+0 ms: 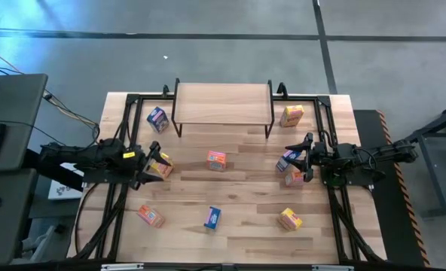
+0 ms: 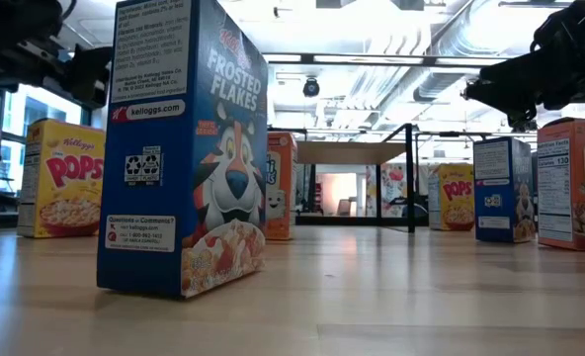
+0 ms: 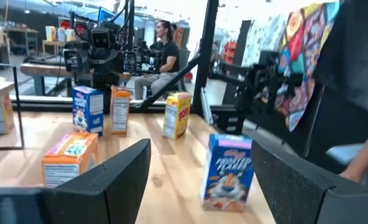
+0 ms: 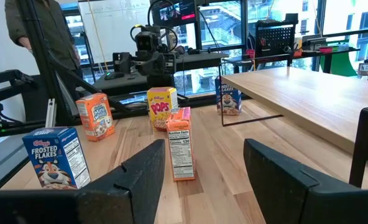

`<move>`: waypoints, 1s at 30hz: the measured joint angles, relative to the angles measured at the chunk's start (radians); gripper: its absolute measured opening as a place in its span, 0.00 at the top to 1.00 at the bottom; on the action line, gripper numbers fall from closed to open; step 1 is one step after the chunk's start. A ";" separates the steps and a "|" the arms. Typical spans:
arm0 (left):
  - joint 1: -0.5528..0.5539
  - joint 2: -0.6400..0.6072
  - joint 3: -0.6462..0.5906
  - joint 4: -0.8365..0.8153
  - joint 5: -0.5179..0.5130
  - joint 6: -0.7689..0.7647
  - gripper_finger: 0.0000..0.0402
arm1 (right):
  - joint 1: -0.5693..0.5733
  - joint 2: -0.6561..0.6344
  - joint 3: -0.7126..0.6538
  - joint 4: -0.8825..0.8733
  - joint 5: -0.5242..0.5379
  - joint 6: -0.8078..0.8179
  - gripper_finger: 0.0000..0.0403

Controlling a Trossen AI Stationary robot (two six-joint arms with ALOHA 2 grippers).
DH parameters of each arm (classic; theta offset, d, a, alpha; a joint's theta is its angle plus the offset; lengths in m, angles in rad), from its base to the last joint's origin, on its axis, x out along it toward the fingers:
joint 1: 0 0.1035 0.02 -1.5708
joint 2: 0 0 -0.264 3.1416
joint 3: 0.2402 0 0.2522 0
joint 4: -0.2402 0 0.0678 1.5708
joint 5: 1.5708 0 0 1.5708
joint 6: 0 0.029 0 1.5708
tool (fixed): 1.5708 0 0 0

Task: Stack cereal on shelf
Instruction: Put the middle left yellow cereal box on the shelf

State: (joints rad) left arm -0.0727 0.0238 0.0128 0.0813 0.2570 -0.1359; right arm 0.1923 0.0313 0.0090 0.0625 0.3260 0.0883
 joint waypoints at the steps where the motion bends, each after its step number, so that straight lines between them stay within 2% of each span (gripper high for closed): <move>1: 0.000 0.000 0.000 0.004 0.000 -0.021 0.33 | 0.000 0.000 0.000 0.000 0.000 0.000 0.48; 9: 0.000 0.000 0.000 0.045 -0.002 -0.134 0.33 | 0.000 0.000 0.000 0.000 0.000 0.000 0.48; 23: 0.000 0.000 0.000 0.050 -0.004 -0.191 0.33 | 0.000 0.000 0.000 0.000 0.000 0.000 0.48; 30: 0.000 0.000 0.000 0.119 -0.100 -0.307 0.33 | 0.000 0.000 0.000 0.000 0.000 0.000 0.48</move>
State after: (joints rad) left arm -0.0727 0.0242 0.0124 0.2004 0.1569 -0.4434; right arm 0.1923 0.0313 0.0090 0.0624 0.3260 0.0881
